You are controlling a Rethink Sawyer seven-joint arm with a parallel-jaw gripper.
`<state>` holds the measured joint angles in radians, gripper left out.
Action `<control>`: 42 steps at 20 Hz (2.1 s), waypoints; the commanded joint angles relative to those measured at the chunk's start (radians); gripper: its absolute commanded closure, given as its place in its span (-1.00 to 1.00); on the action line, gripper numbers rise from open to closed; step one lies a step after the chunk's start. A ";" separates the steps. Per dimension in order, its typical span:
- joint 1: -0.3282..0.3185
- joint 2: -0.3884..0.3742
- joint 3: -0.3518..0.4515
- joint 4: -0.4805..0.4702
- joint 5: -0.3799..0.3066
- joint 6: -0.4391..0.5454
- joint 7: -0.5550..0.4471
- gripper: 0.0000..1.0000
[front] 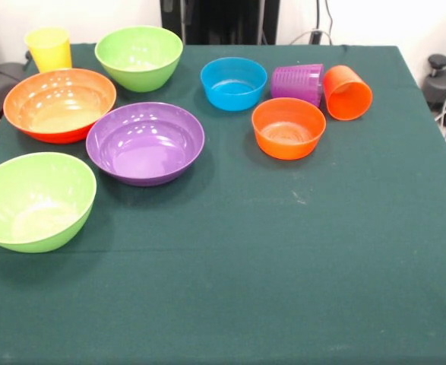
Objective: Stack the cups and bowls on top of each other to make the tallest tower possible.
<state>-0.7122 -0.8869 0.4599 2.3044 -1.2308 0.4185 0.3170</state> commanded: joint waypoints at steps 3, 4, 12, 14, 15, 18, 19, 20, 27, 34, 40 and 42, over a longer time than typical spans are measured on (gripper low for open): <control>0.088 0.107 -0.002 -0.006 -0.098 0.009 0.112 -1.00; 0.091 0.108 -0.003 -0.007 -0.096 0.012 0.110 -1.00; 0.075 0.061 -0.019 0.018 -0.076 0.011 0.087 -1.00; 0.058 0.045 -0.025 0.029 -0.077 0.005 0.084 -1.00; 0.051 0.040 -0.028 0.033 -0.078 0.002 0.083 -1.00; 0.034 0.040 -0.039 0.029 -0.087 0.004 0.077 -1.00; 0.031 0.040 -0.041 0.029 -0.090 0.003 0.077 -1.00; 0.022 0.045 -0.040 0.022 -0.089 0.005 0.070 -1.00; 0.000 0.039 -0.027 0.019 -0.051 0.022 0.047 -1.00; 0.021 -0.026 -0.012 0.071 0.032 0.024 0.096 -1.00; 0.081 -0.052 -0.007 0.073 0.105 0.037 0.150 -1.00; 0.089 -0.070 0.003 0.068 0.146 0.058 0.135 -1.00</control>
<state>-0.6833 -0.9470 0.4221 2.3443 -1.1686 0.4185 0.3170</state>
